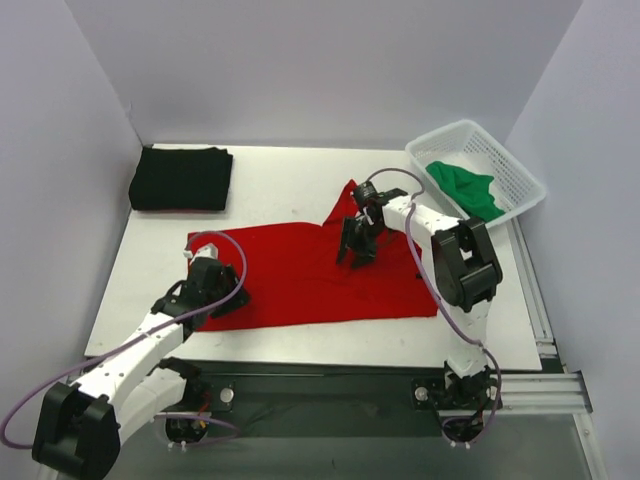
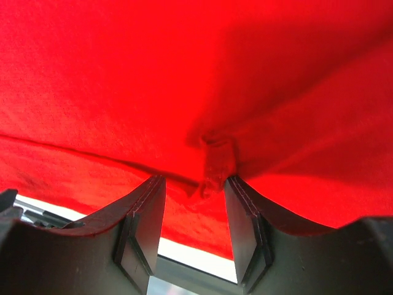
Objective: Fold and stack the t-shirts
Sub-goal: Fold the flattened tshirt in 1/3 of the way
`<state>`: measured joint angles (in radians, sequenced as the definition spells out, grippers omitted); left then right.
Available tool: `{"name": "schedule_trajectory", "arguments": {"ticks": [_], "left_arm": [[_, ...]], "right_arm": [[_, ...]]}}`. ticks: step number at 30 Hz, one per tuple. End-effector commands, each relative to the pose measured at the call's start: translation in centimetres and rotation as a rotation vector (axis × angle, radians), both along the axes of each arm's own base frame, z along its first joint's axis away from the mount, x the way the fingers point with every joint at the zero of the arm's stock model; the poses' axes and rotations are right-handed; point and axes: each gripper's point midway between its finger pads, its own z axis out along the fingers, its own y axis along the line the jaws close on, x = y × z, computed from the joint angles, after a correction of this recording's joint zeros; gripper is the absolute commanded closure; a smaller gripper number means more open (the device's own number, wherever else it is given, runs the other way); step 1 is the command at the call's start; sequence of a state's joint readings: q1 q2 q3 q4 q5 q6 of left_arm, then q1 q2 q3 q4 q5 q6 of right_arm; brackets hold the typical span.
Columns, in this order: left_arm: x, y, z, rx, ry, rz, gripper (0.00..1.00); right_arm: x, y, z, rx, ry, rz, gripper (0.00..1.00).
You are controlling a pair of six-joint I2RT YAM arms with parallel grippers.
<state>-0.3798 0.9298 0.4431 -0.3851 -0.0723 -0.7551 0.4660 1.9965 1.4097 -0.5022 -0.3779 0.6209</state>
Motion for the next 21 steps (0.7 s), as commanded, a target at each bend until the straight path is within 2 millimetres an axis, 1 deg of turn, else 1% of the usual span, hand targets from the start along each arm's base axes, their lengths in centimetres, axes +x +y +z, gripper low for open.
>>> {"name": "schedule_trajectory", "arguments": {"ticks": [1, 2, 4, 5, 7, 11, 12, 14, 16, 17, 18, 19, 20, 21], "left_arm": [[-0.6, 0.4, 0.0, 0.002, 0.002, 0.019, 0.36], [-0.7, 0.5, -0.1, 0.002, 0.005, 0.021, 0.36], [-1.0, 0.6, -0.3, 0.003, 0.007, 0.023, 0.36], [-1.1, 0.7, -0.4, 0.004, 0.009, 0.025, 0.36], [-1.2, 0.7, -0.5, 0.004, 0.011, 0.026, 0.36], [-1.4, 0.8, -0.6, 0.007, 0.018, 0.026, 0.36], [-1.4, 0.8, -0.6, 0.008, 0.018, 0.027, 0.36], [-1.1, 0.8, -0.2, 0.006, 0.007, 0.029, 0.36], [-0.9, 0.8, 0.2, 0.009, 0.001, 0.031, 0.36], [-0.5, 0.7, 0.7, 0.007, -0.013, 0.031, 0.36], [-0.2, 0.7, 1.1, 0.009, -0.022, 0.031, 0.36], [0.0, 0.6, 1.4, 0.012, -0.026, 0.031, 0.36], [0.6, 0.6, 2.1, 0.009, -0.045, 0.037, 0.36], [0.9, 0.5, 2.3, 0.011, -0.05, 0.036, 0.36]], "right_arm": [[0.9, 1.1, 0.5, -0.004, -0.026, 0.031, 0.56], [1.3, 1.6, 0.8, 0.004, -0.039, 0.034, 0.57], [1.4, 2.5, 0.8, 0.013, -0.04, 0.047, 0.56], [1.9, 2.9, 1.3, 0.024, -0.055, 0.051, 0.56], [1.9, 3.6, 1.1, 0.029, -0.05, 0.057, 0.57], [2.2, 4.6, 1.5, 0.049, -0.055, 0.063, 0.57], [2.3, 4.8, 1.8, 0.056, -0.062, 0.063, 0.57], [2.5, 4.7, 2.4, 0.064, -0.071, 0.054, 0.57], [2.9, 4.6, 3.7, 0.078, -0.1, 0.048, 0.57], [3.3, 4.2, 4.4, 0.084, -0.114, 0.037, 0.56], [3.5, 3.9, 5.7, 0.098, -0.137, 0.022, 0.56], [3.6, 3.3, 6.1, 0.103, -0.143, 0.007, 0.55], [4.1, 2.3, 6.7, 0.106, -0.153, -0.02, 0.54], [4.1, 1.7, 8.2, 0.12, -0.182, -0.033, 0.53]]}}
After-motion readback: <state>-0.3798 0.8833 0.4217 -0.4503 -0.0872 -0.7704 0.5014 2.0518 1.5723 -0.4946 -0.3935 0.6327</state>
